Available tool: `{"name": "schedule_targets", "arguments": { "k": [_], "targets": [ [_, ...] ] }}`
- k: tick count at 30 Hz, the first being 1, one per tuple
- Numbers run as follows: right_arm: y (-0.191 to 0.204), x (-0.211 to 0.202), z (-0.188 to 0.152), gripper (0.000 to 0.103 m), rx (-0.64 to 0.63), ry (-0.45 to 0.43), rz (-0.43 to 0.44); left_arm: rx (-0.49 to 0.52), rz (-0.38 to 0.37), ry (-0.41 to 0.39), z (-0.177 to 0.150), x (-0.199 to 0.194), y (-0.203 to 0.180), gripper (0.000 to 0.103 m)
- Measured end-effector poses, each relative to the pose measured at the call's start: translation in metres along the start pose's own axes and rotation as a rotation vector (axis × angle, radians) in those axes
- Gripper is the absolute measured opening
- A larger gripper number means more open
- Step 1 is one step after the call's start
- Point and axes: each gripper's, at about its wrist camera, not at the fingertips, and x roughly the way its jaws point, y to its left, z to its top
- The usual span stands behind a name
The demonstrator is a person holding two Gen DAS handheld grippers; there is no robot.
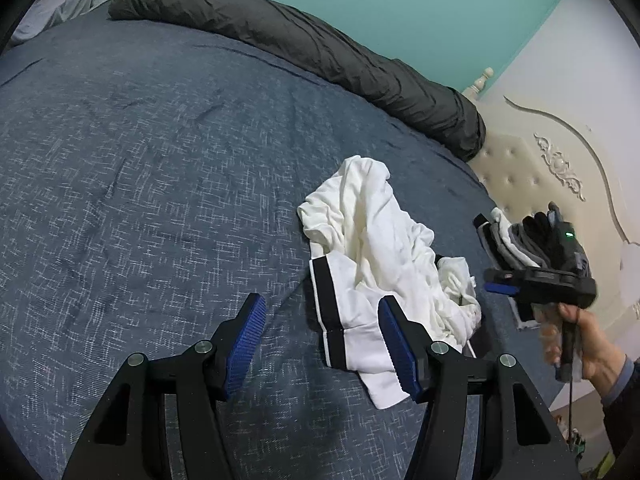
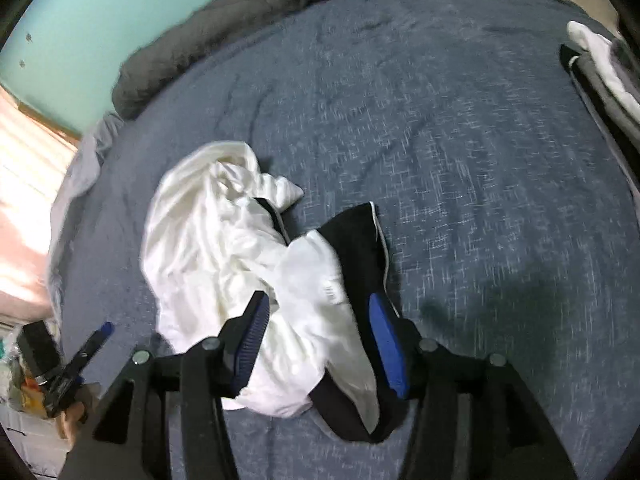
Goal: Fold clothes
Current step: 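Grasp the black waistband with the right tool and lift it off the bed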
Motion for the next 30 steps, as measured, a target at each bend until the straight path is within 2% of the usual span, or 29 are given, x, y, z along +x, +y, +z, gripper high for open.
{"name": "schedule_targets", "arguments": {
  "k": [3,5,11,14,16,17,18,22,26,30],
  "targets": [
    [-0.005,0.024,0.010,0.053,0.004,0.048,-0.060,0.011,-0.003,0.007,0.001,0.003,-0.002,0.063],
    [-0.015,0.034,0.013,0.053,0.039,0.047,-0.057,0.016,-0.001,0.010,0.001,0.005,-0.002,0.063],
    [-0.031,0.059,0.017,0.053,0.090,0.064,0.014,0.018,-0.013,0.028,0.003,0.013,-0.005,0.063],
    [-0.021,0.072,0.016,0.052,0.027,0.091,-0.004,0.033,-0.015,0.032,0.004,0.016,-0.009,0.063],
    [-0.011,0.075,0.015,0.038,-0.026,0.084,-0.034,0.032,-0.011,0.031,0.005,0.017,-0.009,0.063],
    [-0.006,0.076,0.015,0.021,-0.050,0.077,-0.046,0.032,-0.010,0.030,0.005,0.017,-0.008,0.063],
    [0.000,0.075,0.017,0.013,-0.078,0.070,-0.061,0.032,-0.008,0.030,0.005,0.017,-0.008,0.063],
    [0.030,0.063,0.026,0.008,-0.205,0.022,-0.125,0.029,0.006,0.035,0.006,0.017,-0.005,0.063],
    [0.070,0.028,0.045,0.007,-0.345,-0.084,-0.169,0.013,0.017,0.024,0.014,0.009,-0.005,0.063],
    [0.119,-0.016,0.066,0.007,-0.506,-0.179,-0.175,0.026,0.025,0.006,0.031,-0.005,-0.017,0.063]
  ]
}}
